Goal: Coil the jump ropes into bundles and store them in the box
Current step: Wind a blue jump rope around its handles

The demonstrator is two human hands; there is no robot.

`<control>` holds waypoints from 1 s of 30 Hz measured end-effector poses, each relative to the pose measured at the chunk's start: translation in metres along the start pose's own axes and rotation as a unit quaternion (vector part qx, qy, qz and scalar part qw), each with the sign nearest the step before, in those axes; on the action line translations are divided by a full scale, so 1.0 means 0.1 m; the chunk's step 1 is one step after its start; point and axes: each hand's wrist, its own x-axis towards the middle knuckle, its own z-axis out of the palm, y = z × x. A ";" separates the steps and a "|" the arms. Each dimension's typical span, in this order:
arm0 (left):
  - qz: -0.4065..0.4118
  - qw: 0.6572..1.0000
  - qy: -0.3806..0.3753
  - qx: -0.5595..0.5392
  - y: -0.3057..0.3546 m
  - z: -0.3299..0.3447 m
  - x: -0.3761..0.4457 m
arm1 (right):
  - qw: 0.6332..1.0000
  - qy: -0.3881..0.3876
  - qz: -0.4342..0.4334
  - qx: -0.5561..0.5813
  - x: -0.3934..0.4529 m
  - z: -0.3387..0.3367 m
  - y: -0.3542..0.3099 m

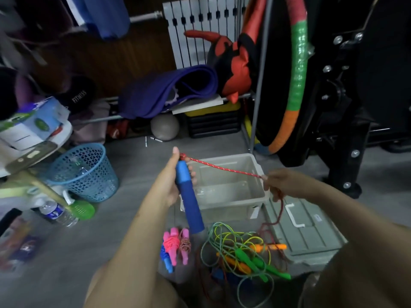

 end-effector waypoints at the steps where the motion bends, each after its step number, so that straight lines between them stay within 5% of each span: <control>1: -0.012 0.999 0.007 0.033 -0.03 0.02 0.00 | 0.998 0.025 -0.017 0.062 -0.01 -0.03 -0.04; 4: -0.035 0.997 0.011 0.070 -0.14 0.15 -0.02 | 0.946 0.023 -0.063 0.316 -0.05 -0.06 -0.20; 6: -0.035 0.997 -0.007 0.069 -0.22 0.25 -0.06 | 0.931 0.023 -0.071 0.356 -0.02 -0.02 -0.21; 10: -0.045 0.991 -0.076 0.105 -0.37 0.45 -0.12 | 0.976 0.056 -0.120 0.170 0.05 0.15 -0.21; 15: -0.049 0.989 -0.107 0.084 -0.42 0.53 -0.12 | 0.986 -0.020 -0.160 -0.031 0.06 0.26 -0.28; 19: -0.025 0.996 -0.076 0.050 -0.41 0.49 -0.04 | 0.992 -0.068 -0.101 -0.027 0.03 0.24 -0.27; 23: -0.013 0.993 -0.020 -0.114 -0.13 0.30 0.08 | 0.960 -0.142 0.011 -0.241 0.10 -0.08 -0.10; 25: 0.036 0.998 0.014 -0.039 -0.07 0.21 0.10 | 0.937 -0.145 0.040 -0.316 0.16 -0.20 -0.01; 27: 0.104 0.977 0.065 0.173 -0.12 0.18 0.11 | 0.947 -0.110 0.026 -0.302 0.16 -0.23 0.01; 30: 0.119 0.946 0.006 0.303 -0.27 0.28 0.07 | 0.997 -0.053 -0.051 -0.032 0.10 -0.10 -0.09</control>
